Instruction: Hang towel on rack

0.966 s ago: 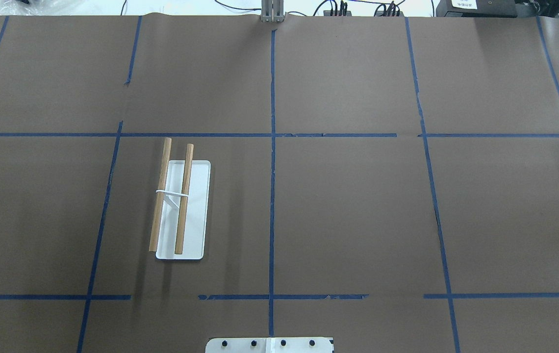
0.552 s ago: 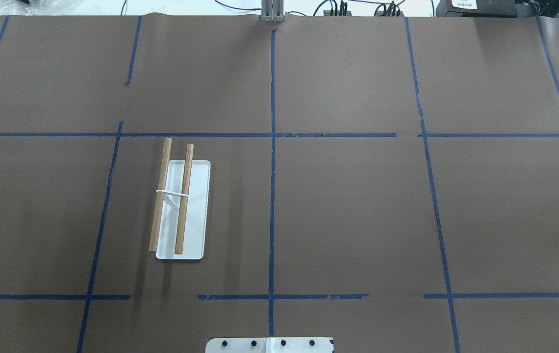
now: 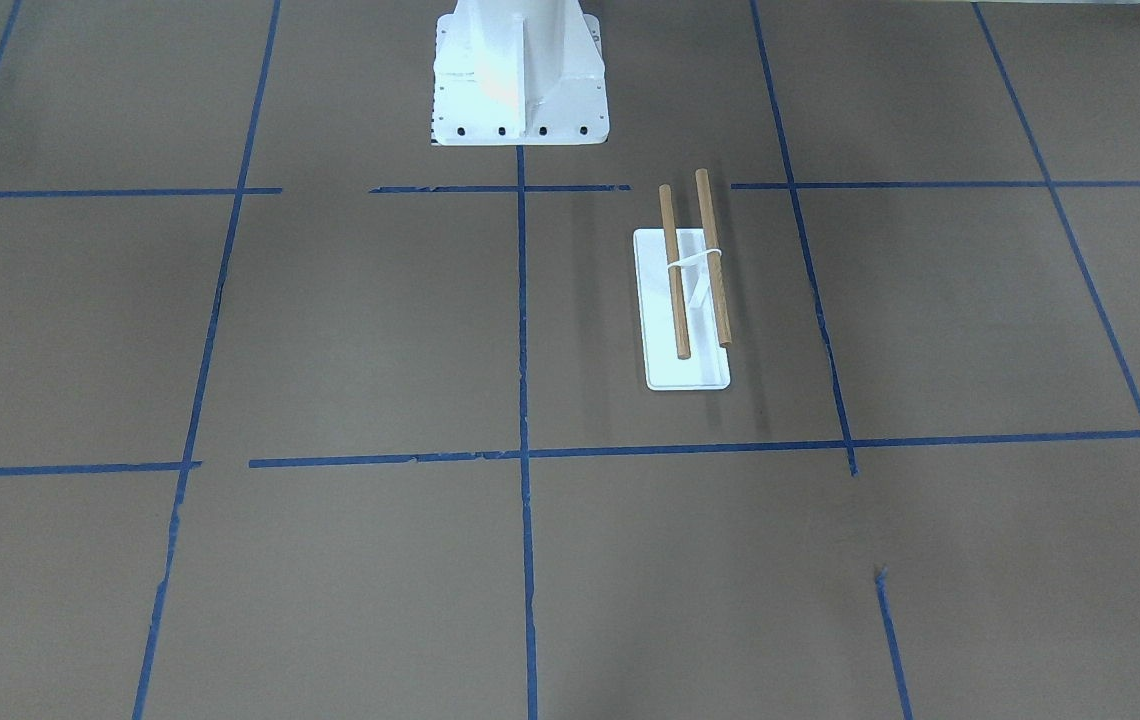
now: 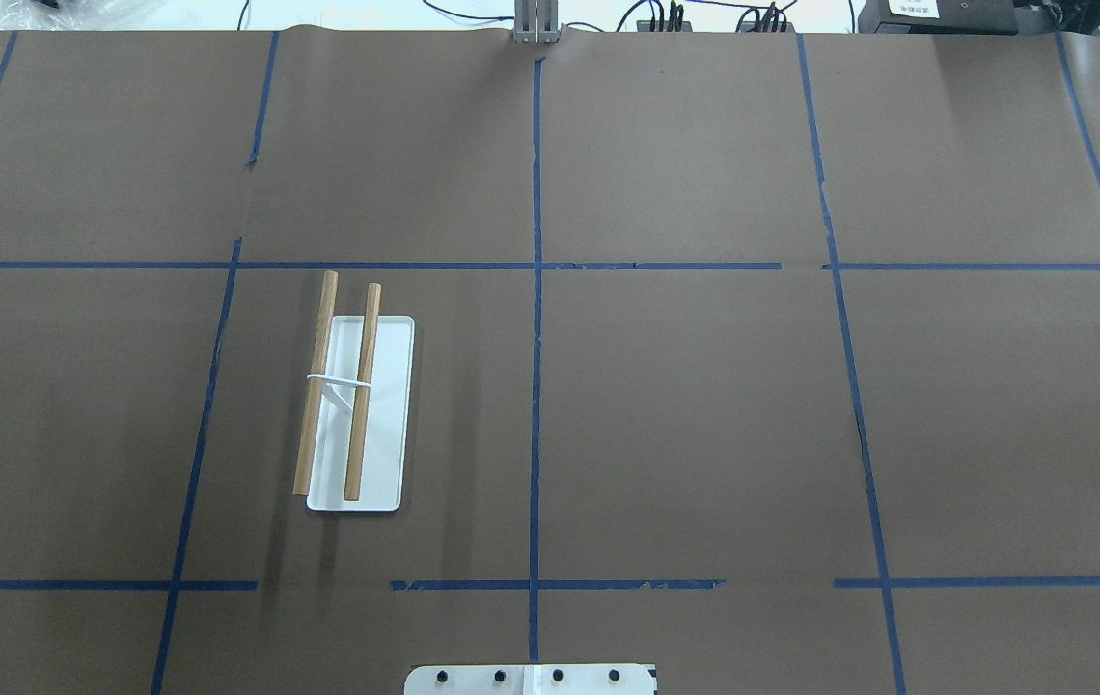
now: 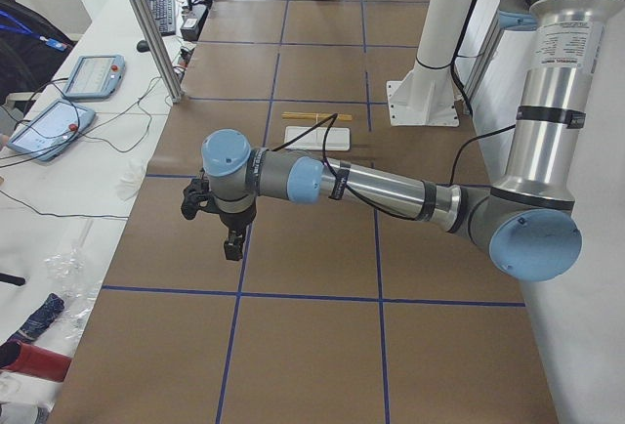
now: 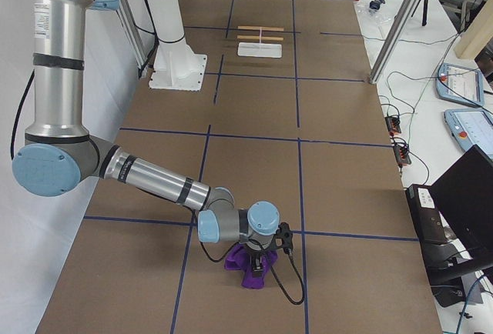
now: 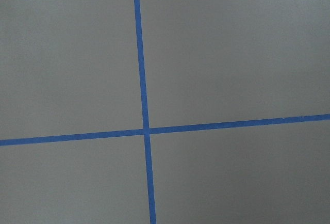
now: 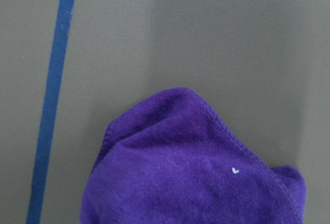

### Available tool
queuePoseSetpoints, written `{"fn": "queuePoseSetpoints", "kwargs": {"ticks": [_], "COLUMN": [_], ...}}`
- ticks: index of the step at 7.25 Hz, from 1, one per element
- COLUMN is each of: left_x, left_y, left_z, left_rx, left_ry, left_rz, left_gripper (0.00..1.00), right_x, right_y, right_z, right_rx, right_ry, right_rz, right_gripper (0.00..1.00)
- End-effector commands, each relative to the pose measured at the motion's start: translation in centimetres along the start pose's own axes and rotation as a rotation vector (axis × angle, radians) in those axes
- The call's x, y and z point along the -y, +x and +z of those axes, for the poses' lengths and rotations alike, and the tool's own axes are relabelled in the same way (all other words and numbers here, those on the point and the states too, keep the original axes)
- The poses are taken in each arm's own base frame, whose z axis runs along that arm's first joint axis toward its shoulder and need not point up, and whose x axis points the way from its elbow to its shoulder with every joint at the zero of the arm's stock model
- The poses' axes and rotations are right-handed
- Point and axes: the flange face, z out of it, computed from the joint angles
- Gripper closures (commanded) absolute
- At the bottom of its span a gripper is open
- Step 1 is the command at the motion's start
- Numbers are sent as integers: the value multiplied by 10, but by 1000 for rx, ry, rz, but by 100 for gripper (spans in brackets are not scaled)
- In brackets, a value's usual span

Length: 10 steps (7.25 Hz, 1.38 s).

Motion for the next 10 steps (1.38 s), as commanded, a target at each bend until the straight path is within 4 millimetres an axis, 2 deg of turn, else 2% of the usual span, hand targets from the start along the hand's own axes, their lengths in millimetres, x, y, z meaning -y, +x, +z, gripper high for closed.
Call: {"fn": "queuePoseSetpoints", "kwargs": {"ticks": [1,2,3,5,6,7,8,9,10], "left_x": [0,0,0,1,1,7,14,18,21], "left_y": [1,1,3,7,11,18,31,38,50], "left_z": [-1,-1,-3,-7,-11,-16,-18,-18,-16], "left_rx": [0,0,0,-1,-1,-4,-10,-18,-34], "left_ry": [2,2,6,14,21,34,60,91,121], "left_rz": [2,2,5,12,19,11,4,-13,-54], "left_gripper": [0,0,0,0,0,0,0,0,0], "right_x": [1,1,2,4,13,27,35,47,61], "right_y": [-6,-7,-8,-9,-18,-34,-40,-57,-92], "right_z": [9,10,10,8,-4,-43,-85,-146,-209], "right_rx": [-21,-21,-22,-30,-27,-26,-29,-40,-47], "right_ry": [-22,-24,-24,-20,8,84,170,277,326], "right_rz": [-19,-24,-29,-29,-47,-74,-81,-100,-104], "right_gripper": [57,63,100,100,100,100,100,100,100]}}
